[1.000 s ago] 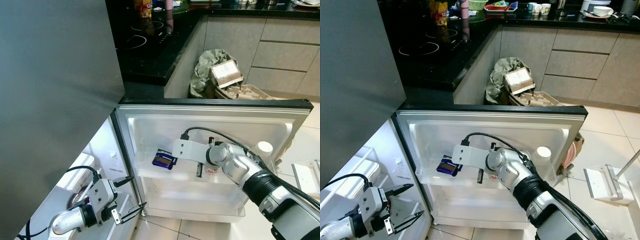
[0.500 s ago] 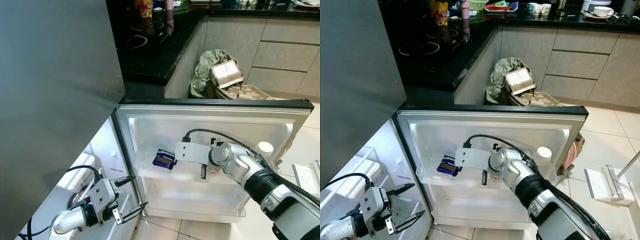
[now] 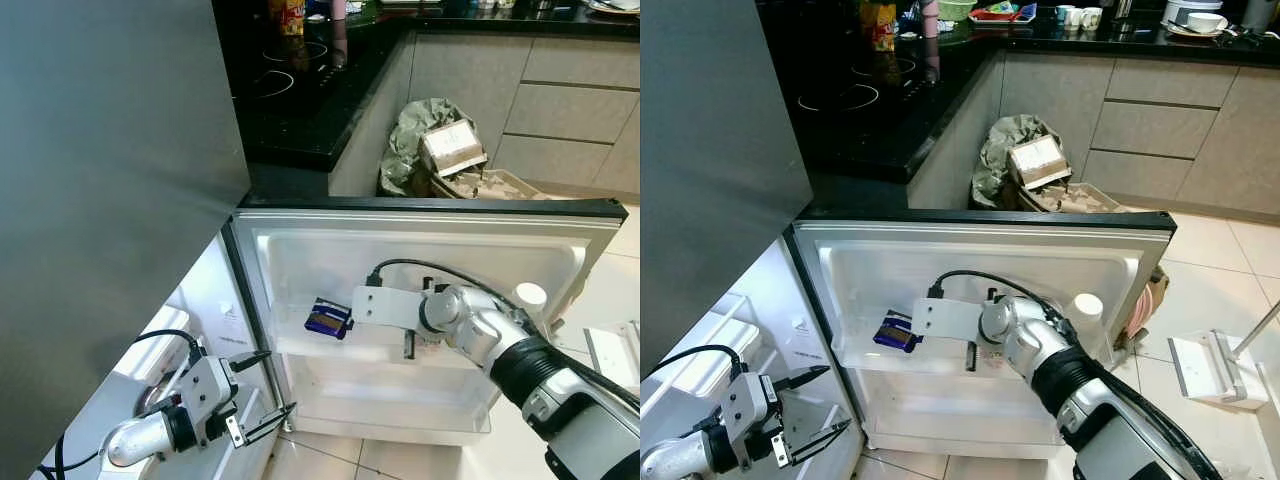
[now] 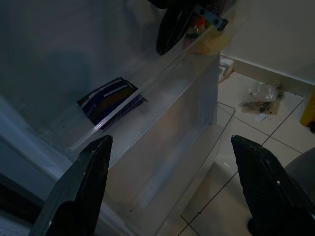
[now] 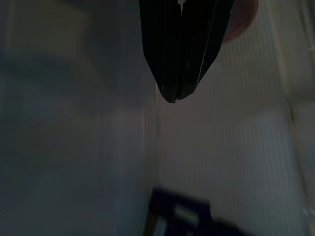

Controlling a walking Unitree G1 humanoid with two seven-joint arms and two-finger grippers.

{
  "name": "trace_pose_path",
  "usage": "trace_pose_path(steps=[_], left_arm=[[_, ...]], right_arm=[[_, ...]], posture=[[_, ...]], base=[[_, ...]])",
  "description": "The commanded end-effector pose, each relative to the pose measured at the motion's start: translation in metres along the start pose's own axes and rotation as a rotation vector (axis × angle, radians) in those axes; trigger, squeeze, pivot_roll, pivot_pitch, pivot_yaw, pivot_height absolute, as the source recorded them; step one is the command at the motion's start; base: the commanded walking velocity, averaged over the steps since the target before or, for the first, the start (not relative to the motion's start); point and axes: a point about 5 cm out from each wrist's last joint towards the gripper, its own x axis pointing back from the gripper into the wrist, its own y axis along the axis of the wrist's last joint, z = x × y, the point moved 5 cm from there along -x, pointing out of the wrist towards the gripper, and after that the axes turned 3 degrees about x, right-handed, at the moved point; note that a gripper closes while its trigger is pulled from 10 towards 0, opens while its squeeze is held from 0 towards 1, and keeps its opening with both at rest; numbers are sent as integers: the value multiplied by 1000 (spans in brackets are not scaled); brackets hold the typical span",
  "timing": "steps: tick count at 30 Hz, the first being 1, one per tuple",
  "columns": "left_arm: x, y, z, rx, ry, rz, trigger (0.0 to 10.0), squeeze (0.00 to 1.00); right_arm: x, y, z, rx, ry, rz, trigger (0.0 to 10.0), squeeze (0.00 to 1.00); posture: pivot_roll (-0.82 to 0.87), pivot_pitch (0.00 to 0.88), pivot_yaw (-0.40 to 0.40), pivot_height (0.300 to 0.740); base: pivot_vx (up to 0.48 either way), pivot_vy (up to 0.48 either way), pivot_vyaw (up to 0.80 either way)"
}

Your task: Restocking fridge

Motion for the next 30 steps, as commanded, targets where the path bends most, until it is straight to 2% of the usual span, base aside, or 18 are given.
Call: trace_pose_path(steps=[1, 4, 10, 19, 22, 24, 26, 28, 29, 30], left_arm=[[3, -1, 1, -23, -17, 28, 10000, 0], [2, -1, 1, -25, -18, 28, 10000, 0], [2, -1, 1, -26, -20, 29, 10000, 0], [2, 0, 2, -27, -20, 27, 10000, 0], [1, 0, 2, -28, -19, 26, 10000, 0], [0, 0, 1, -26, -20, 24, 10000, 0], [0, 0, 1, -26, -20, 24, 10000, 0], [0, 0, 1, -24, -20, 22, 10000, 0], [0, 0, 1, -24, -20, 22, 10000, 0], [0, 0, 1, -24, -20, 22, 10000, 0]], right_arm=[[1, 11, -5, 19, -17, -50, 10000, 0], [2, 23, -9, 52, -35, -104, 10000, 0], [2, 33, -9, 80, -24, -129, 10000, 0], [0, 35, -7, 128, -9, -123, 10000, 0], [1, 38, -11, 154, -25, -132, 10000, 0], [12, 59, -26, 129, -72, -248, 10000, 0], [12, 59, -26, 129, -72, -248, 10000, 0], [30, 79, -23, -5, 9, -446, 10000, 0], [30, 79, -23, -5, 9, -446, 10000, 0], [40, 85, -17, -45, 66, -535, 10000, 0]], posture=[[-26, 0, -11, 740], [-25, 0, -12, 740], [-26, 0, -12, 740], [-25, 0, -14, 740], [-25, 0, -16, 740], [-24, 0, -17, 740], [-24, 0, -17, 740], [-25, 0, -17, 740], [-25, 0, -17, 740], [-25, 0, -17, 740]], base=[[0, 0, 0], [0, 0, 0], [0, 0, 0], [0, 0, 0], [0, 0, 0], [0, 0, 0], [0, 0, 0], [0, 0, 0], [0, 0, 0], [0, 0, 0]])
